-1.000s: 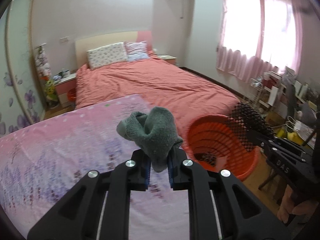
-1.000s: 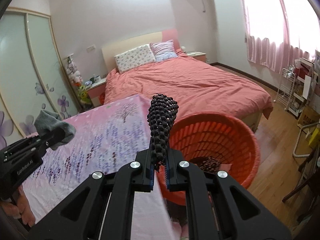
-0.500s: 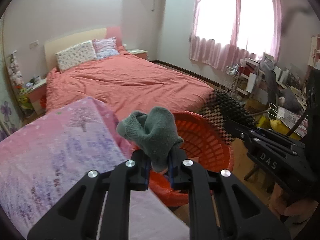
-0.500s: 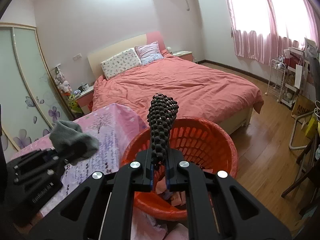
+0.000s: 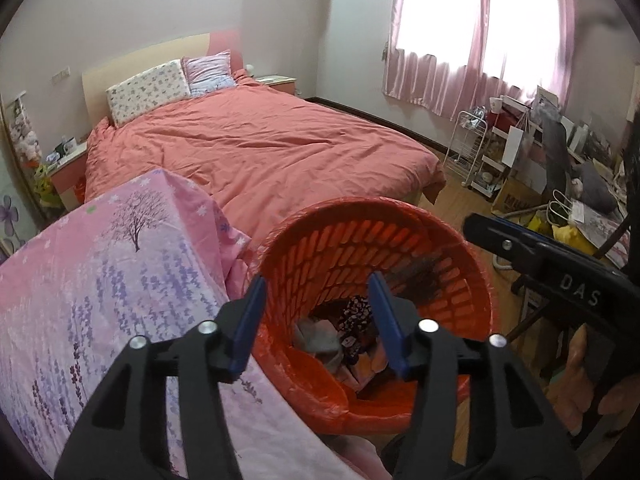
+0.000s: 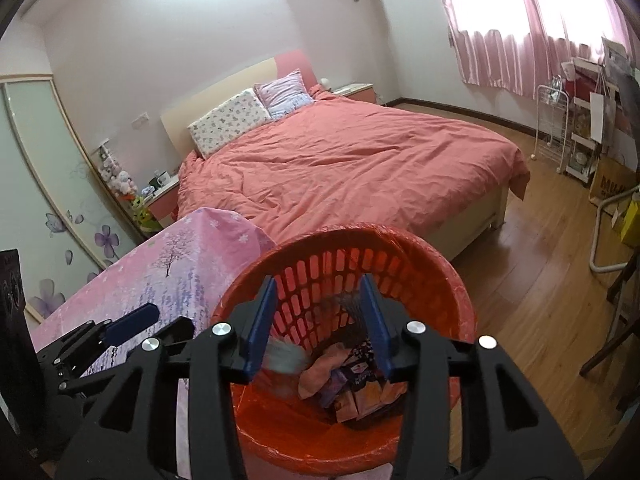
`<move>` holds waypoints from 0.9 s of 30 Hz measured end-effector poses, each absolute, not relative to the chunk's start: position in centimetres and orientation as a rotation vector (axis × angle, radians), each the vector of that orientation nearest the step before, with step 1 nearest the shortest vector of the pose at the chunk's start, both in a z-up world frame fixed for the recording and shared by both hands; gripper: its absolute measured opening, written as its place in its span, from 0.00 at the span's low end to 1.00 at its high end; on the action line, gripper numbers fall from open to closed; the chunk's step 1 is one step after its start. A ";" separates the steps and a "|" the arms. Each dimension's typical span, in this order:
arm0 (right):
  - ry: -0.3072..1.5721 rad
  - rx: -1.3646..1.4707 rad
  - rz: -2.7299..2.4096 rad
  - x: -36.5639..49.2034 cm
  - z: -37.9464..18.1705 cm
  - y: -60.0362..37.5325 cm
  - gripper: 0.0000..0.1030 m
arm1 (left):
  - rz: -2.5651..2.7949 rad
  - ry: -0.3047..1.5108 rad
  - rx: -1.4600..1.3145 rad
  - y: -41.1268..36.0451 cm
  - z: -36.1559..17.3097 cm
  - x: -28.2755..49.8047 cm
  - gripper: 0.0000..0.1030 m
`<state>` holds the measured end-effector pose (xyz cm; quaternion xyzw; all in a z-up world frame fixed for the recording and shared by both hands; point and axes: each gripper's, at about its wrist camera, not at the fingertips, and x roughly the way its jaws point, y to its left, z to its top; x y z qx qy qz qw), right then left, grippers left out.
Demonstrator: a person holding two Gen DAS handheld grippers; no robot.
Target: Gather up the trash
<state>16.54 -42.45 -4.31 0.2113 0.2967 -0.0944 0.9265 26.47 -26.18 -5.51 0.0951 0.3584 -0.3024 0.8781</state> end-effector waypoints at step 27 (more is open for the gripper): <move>0.394 0.096 -0.444 2.7 1.8 -29.4 0.98 | -0.153 0.539 0.055 -4.0 -0.2 11.3 0.96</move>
